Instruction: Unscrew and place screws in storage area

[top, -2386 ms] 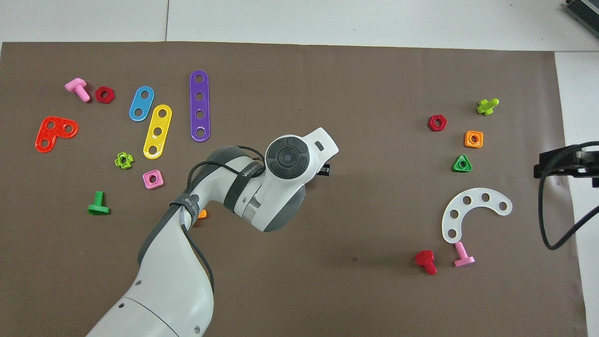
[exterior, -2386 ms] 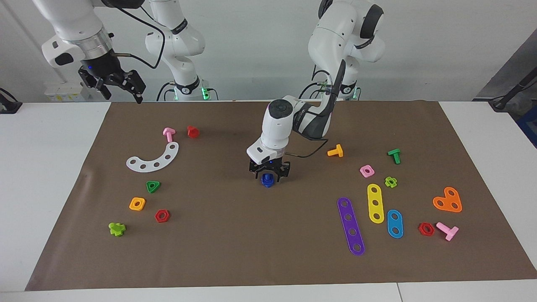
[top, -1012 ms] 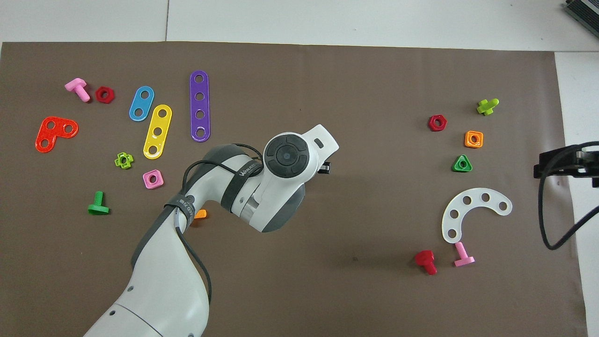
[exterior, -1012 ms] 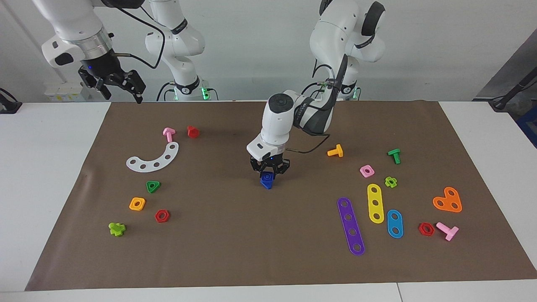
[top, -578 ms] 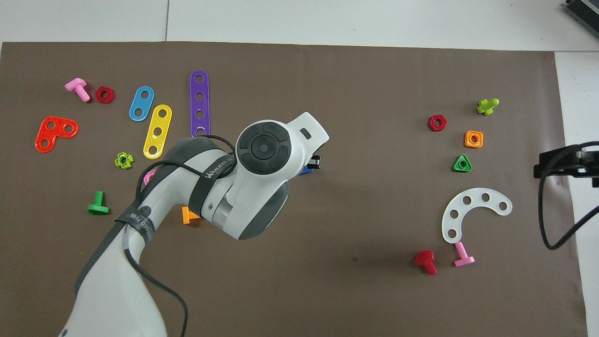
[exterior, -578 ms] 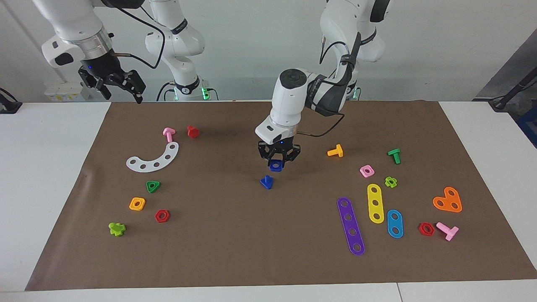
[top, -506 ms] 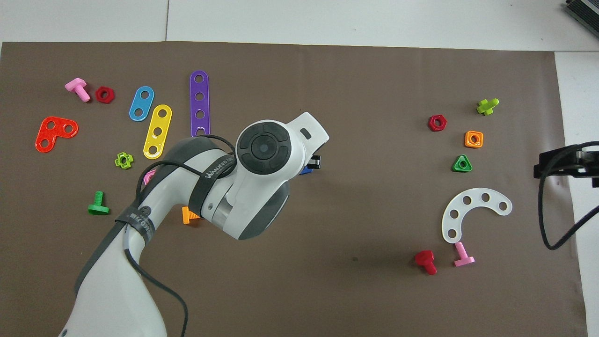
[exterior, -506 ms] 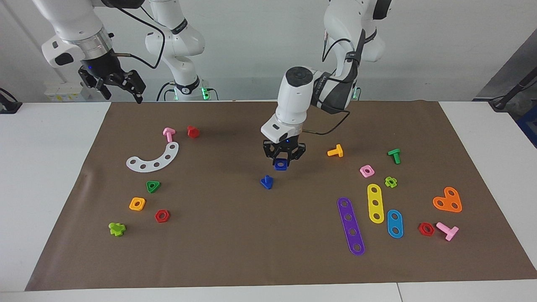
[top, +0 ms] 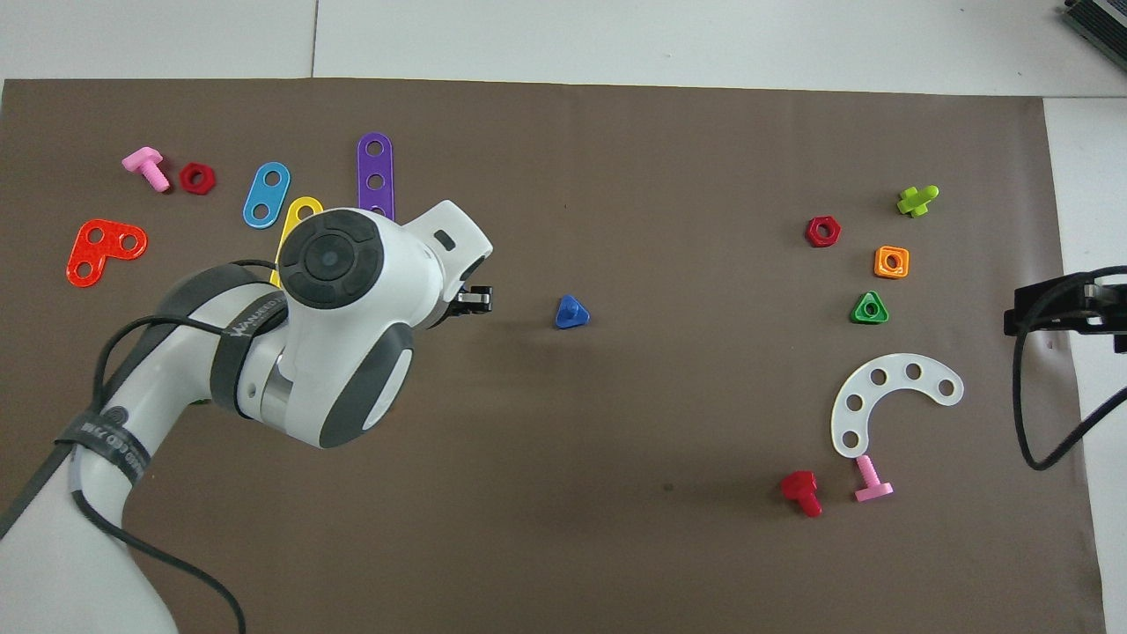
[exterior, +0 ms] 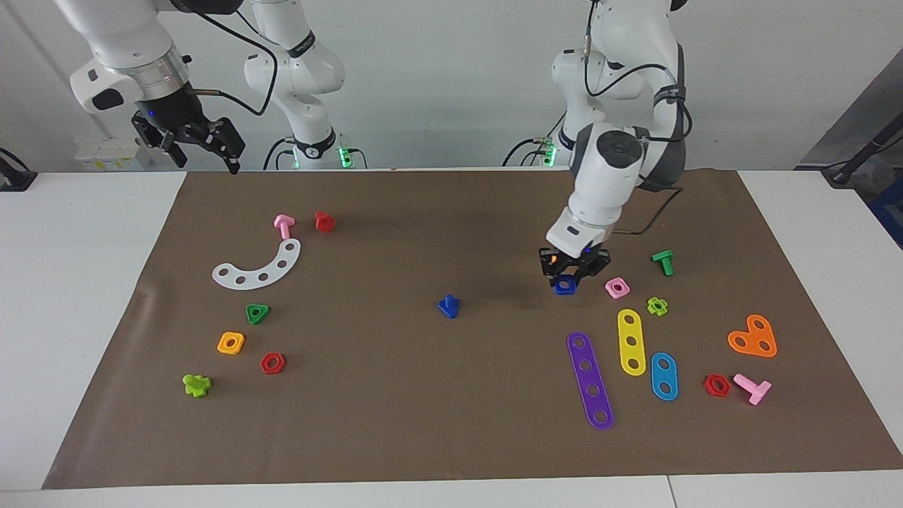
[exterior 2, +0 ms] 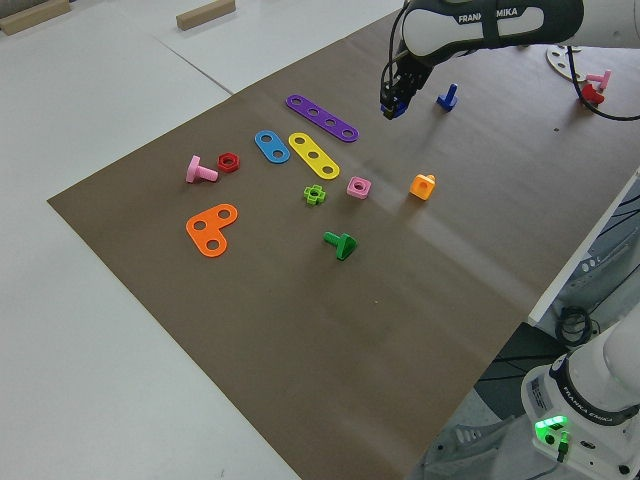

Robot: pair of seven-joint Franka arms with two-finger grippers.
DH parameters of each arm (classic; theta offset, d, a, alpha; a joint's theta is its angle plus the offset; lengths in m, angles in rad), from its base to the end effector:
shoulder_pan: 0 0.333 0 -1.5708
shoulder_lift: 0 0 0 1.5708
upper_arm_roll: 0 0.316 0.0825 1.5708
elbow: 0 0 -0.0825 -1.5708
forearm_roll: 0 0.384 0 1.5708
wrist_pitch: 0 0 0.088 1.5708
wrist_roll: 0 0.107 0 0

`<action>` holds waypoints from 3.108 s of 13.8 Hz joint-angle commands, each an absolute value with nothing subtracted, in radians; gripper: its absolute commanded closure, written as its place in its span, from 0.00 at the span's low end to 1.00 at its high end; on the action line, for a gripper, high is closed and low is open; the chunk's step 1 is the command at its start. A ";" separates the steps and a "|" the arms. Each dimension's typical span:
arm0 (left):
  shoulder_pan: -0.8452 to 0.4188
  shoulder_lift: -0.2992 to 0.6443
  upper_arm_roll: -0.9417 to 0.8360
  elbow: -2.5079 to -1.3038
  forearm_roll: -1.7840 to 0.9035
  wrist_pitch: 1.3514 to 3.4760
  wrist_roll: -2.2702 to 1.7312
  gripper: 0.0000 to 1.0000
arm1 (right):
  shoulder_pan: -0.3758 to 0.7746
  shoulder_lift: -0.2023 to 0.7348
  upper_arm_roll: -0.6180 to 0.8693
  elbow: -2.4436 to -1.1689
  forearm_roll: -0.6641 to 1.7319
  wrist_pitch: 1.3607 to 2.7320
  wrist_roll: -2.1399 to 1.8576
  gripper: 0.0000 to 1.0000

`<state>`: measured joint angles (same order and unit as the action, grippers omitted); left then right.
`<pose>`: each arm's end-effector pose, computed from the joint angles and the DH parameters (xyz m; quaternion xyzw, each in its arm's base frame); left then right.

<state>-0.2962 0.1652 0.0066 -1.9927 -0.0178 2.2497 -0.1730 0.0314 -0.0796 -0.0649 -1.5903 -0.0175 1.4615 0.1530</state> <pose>0.5712 -0.1708 0.3886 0.9975 -0.0530 0.0431 0.0170 0.5177 -0.0209 0.6487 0.9953 -0.0937 -0.0243 0.0076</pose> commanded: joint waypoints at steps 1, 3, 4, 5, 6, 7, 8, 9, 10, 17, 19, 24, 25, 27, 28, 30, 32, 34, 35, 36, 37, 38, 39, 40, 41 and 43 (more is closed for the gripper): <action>-0.247 0.139 -0.008 -2.057 -0.006 2.312 -0.111 0.80 | 0.012 -0.087 -0.069 -1.610 0.021 1.468 0.027 0.00; -0.235 0.152 -0.008 -2.103 -0.006 2.389 -0.088 0.80 | 0.032 -0.081 -0.060 -1.658 0.018 1.549 -0.005 0.00; -0.220 0.158 -0.009 -2.126 -0.006 2.440 -0.077 0.80 | 0.057 -0.057 -0.058 -1.669 0.018 1.593 0.042 0.00; -0.215 0.172 -0.009 -2.140 -0.006 2.474 -0.068 0.80 | 0.119 -0.039 -0.058 -1.687 0.018 1.667 0.096 0.00; -0.215 0.185 -0.009 -2.141 -0.006 2.488 -0.064 0.80 | 0.179 -0.011 -0.058 -1.690 0.018 1.716 0.138 0.00; -0.215 0.201 -0.009 -2.141 -0.006 2.499 -0.061 0.80 | 0.233 0.038 -0.057 -1.683 0.021 1.747 0.199 0.00; -0.215 0.215 -0.009 -2.141 -0.006 2.517 -0.061 0.76 | 0.283 0.078 -0.058 -1.683 0.021 1.813 0.278 0.00; -0.216 0.225 -0.009 -2.141 -0.006 2.532 -0.051 0.59 | 0.341 0.119 -0.058 -1.683 0.021 1.872 0.341 0.00; -0.215 0.225 -0.008 -2.143 -0.006 2.533 -0.029 0.40 | 0.394 0.162 -0.057 -1.680 0.021 1.941 0.413 0.00; -0.212 0.144 -0.002 -2.030 -0.006 2.285 -0.012 0.00 | 0.574 0.402 -0.057 -1.680 0.011 2.275 0.571 0.00; -0.193 0.123 -0.002 -1.939 -0.002 2.162 -0.011 0.00 | 0.630 0.471 -0.058 -1.684 0.000 2.319 0.580 0.00; -0.131 0.129 -0.002 -1.643 0.005 1.884 0.047 0.00 | 0.624 0.518 -0.058 -1.701 -0.032 2.356 0.546 0.12; -0.112 0.124 0.005 -1.603 0.005 1.835 0.081 0.00 | 0.624 0.518 -0.058 -1.706 -0.034 2.353 0.545 0.18; -0.088 0.124 0.006 -1.481 0.008 1.720 0.104 0.00 | 0.623 0.518 -0.058 -1.709 -0.034 2.355 0.545 0.31; -0.077 0.126 0.006 -1.438 0.006 1.656 0.115 0.00 | 0.623 0.518 -0.058 -1.710 -0.034 2.353 0.545 0.41; -0.074 0.068 0.005 -1.445 0.003 1.622 0.140 0.00 | 0.623 0.517 -0.058 -1.710 -0.034 2.352 0.543 0.61; -0.075 -0.023 0.011 -1.587 0.002 1.626 0.137 0.00 | 0.624 0.515 -0.057 -1.712 -0.034 2.338 0.543 0.79; -0.077 -0.060 0.011 -1.682 0.002 1.698 0.140 0.00 | 0.629 0.515 -0.058 -1.710 -0.034 2.333 0.540 1.00; -0.077 -0.067 0.011 -1.696 0.002 1.700 0.143 0.00 | 0.624 0.514 -0.058 -1.704 -0.035 2.329 0.538 1.00; -0.078 -0.071 0.011 -1.700 0.003 1.689 0.144 0.00 | 0.621 0.502 -0.058 -1.697 -0.034 2.309 0.538 1.00; -0.080 -0.072 0.011 -1.700 0.003 1.680 0.144 0.00 | 0.614 0.467 -0.061 -1.683 -0.032 2.263 0.537 1.00; -0.080 -0.069 0.011 -1.694 0.003 1.672 0.144 0.00 | 0.597 0.418 -0.063 -1.686 -0.032 2.244 0.538 1.00; -0.080 -0.071 0.011 -1.694 0.005 1.664 0.143 0.00 | 0.568 0.360 -0.061 -1.701 -0.032 2.243 0.543 1.00; -0.078 -0.071 0.011 -1.695 0.005 1.664 0.143 0.00 | 0.536 0.321 -0.063 -1.709 -0.032 2.226 0.549 1.00; -0.075 -0.071 0.009 -1.694 0.005 1.663 0.144 0.00 | 0.493 0.287 -0.063 -1.716 -0.032 2.200 0.534 1.00; -0.077 -0.072 0.011 -1.697 0.005 1.658 0.140 0.00 | 0.404 0.227 -0.063 -1.784 -0.032 2.178 0.424 1.00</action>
<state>-0.0804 -0.0395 0.0129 -1.6590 -0.0130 1.6555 0.1305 0.4809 0.2924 -0.0769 -1.6877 -0.0236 2.1727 0.5141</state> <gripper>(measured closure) 0.000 0.806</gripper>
